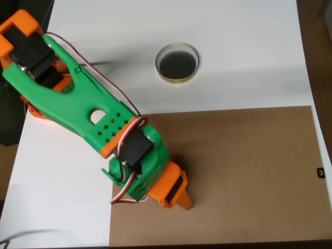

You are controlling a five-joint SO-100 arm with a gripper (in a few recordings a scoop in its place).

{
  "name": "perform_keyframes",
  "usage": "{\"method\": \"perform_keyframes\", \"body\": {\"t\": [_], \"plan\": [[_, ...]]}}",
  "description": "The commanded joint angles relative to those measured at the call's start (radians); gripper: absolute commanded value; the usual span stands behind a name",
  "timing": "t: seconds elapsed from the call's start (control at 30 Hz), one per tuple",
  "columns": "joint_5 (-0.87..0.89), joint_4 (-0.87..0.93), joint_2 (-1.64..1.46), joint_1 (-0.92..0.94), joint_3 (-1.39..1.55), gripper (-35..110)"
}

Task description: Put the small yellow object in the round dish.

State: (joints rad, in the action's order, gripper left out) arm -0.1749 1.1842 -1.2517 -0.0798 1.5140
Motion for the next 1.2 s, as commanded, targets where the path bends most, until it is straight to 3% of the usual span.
{"method": "perform_keyframes", "body": {"t": [0.0, 0.47, 0.93, 1.17], "plan": [[-0.009, 0.017, -0.043, -0.012, -0.037, 24], [0.011, 0.023, -0.077, -0.052, 0.003, 22], [0.026, 0.009, -0.106, -0.051, 0.037, 0], [-0.003, 0.08, -0.11, -0.049, -0.061, 0]]}}
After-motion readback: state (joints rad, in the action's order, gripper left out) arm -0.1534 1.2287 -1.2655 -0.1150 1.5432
